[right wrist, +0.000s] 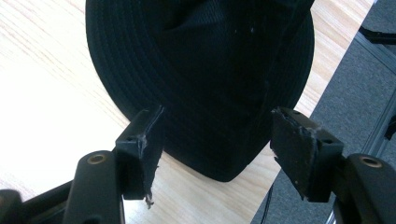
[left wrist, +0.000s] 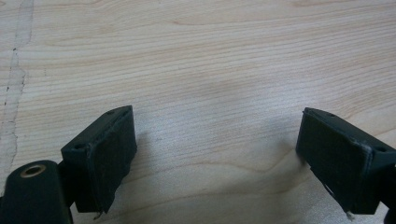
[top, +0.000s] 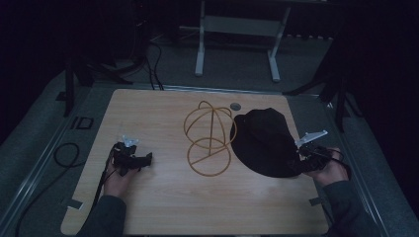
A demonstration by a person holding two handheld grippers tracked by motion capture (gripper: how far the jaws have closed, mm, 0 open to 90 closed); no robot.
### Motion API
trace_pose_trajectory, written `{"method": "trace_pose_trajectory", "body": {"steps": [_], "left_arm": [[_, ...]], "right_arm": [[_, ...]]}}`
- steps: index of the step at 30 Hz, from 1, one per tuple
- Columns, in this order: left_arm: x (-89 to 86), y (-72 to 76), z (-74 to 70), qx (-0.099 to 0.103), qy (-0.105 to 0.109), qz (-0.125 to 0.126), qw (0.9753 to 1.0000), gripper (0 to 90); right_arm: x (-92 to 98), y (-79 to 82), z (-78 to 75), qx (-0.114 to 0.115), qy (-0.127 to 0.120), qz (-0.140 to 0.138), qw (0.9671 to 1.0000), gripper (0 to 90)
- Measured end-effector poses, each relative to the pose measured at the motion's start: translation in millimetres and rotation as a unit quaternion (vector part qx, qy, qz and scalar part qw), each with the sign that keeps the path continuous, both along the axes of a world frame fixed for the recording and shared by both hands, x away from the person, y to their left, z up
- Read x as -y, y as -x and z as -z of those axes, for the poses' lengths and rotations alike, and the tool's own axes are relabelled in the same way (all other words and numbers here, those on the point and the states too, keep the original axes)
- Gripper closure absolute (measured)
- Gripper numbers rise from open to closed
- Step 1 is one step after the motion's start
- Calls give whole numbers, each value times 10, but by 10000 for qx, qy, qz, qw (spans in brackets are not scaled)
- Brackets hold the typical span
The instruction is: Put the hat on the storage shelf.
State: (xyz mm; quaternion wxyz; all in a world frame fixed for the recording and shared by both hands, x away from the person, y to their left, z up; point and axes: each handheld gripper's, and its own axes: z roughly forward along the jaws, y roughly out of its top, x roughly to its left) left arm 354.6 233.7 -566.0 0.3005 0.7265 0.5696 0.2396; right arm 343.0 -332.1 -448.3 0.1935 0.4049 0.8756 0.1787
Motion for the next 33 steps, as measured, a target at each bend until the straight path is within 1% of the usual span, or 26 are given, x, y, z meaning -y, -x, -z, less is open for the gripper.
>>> {"method": "trace_pose_trajectory", "body": {"steps": [3, 7, 13, 15, 16, 19, 20, 22, 24, 25, 26, 27, 33], "left_arm": [[0, 0, 0, -2, -1, 0, 10000, 124], [0, 0, 0, 3, 1, 0, 10000, 124], [0, 0, 0, 0, -2, 1, 10000, 125], [0, 0, 0, 0, -2, 1, 10000, 124], [0, 0, 0, -2, -1, 0, 10000, 125], [0, 0, 0, -3, -2, 2, 10000, 124], [0, 0, 0, -3, -2, 2, 10000, 125], [0, 0, -1, -3, -2, 0, 10000, 125], [0, 0, -1, -4, -2, 1, 10000, 124], [0, 0, -1, -5, -3, 2, 10000, 124], [0, 0, -1, -5, -3, 2, 10000, 124], [-1, 0, -1, -7, -6, 5, 10000, 125], [0, 0, -1, -4, -1, 1, 10000, 125]], "right_arm": [[-26, -61, -12, -48, -8, 17, 10000, 347], [-60, -190, -15, -112, -6, 39, 9999, 346], [-92, -307, -19, -235, 25, 30, 9997, 336], [-96, -321, -19, -243, 41, 27, 9997, 335], [-116, -370, -21, -295, 53, 9, 9996, 327], [-150, -432, -41, -392, 108, -13, 9992, 326], [-150, -432, -41, -392, 108, -13, 9992, 326], [-183, -495, -58, -534, 149, -24, 9985, 346], [-195, -545, -67, -621, 154, -24, 9979, 356], [-203, -590, -71, -713, 137, -20, 9974, 374], [-205, -605, -73, -747, 137, -37, 9971, 393], [-219, -647, -74, -880, 122, -92, 9960, 415], [-306, -797, -77, -1171, 268, -114, 9927, 435]]}}
